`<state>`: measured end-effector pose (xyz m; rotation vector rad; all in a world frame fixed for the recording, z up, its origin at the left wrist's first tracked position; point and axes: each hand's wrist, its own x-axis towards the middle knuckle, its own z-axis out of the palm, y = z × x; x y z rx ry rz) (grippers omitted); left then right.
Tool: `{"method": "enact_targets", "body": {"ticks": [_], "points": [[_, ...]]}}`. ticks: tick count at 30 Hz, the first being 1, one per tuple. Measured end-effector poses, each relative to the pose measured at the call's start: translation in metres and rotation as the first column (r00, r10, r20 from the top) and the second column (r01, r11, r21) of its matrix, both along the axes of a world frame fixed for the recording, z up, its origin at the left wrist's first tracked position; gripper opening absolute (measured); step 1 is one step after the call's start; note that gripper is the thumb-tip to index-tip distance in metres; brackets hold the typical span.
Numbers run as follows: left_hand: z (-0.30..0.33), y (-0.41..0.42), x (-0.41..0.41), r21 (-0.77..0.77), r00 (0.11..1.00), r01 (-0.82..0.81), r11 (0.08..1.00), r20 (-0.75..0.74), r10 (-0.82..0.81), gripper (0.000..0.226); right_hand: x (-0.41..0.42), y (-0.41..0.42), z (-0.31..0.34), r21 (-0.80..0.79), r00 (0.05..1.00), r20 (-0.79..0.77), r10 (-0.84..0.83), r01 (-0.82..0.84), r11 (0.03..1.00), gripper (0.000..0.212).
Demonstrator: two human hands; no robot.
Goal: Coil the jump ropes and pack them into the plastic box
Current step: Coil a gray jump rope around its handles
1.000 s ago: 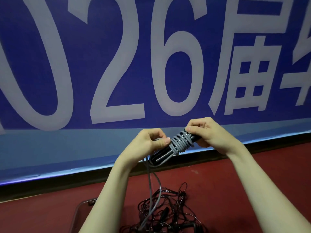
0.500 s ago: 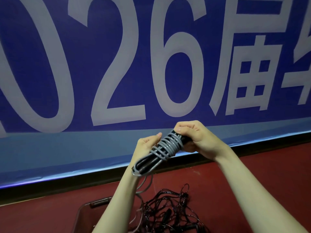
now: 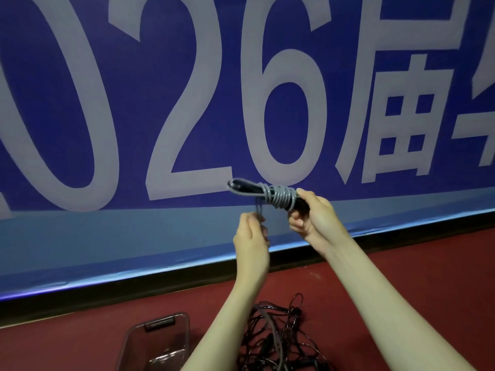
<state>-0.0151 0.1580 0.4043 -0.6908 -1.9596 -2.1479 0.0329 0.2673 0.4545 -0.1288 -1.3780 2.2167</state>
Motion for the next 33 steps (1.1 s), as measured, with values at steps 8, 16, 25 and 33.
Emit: {"method": "enact_targets", "body": {"ticks": [8, 16, 25, 33], "points": [[0.003, 0.002, 0.010, -0.604, 0.945, -0.050, 0.795, -0.287, -0.159, 0.026, 0.004, 0.042, -0.007, -0.062, 0.931, 0.058, -0.359, 0.363, 0.930, 0.027], [0.032, -0.014, 0.010, -0.687, 0.772, -0.372, 0.624, -0.603, -0.204, 0.028, 0.014, 0.058, -0.017, 0.546, 0.765, -0.055, -0.642, 0.561, 0.622, 0.031], [0.045, -0.038, 0.000, -0.609, 0.795, -0.097, 0.788, -0.524, -0.307, 0.017, 0.041, 0.053, 0.011, 0.856, 0.919, -0.085, -0.384, 0.264, 0.444, 0.023], [0.059, -0.044, 0.011, -0.383, 0.857, 0.357, 0.852, -0.229, -0.462, 0.014, 0.058, 0.051, 0.026, 0.717, 0.999, 0.011, -0.033, 0.015, 0.696, 0.027]]}}
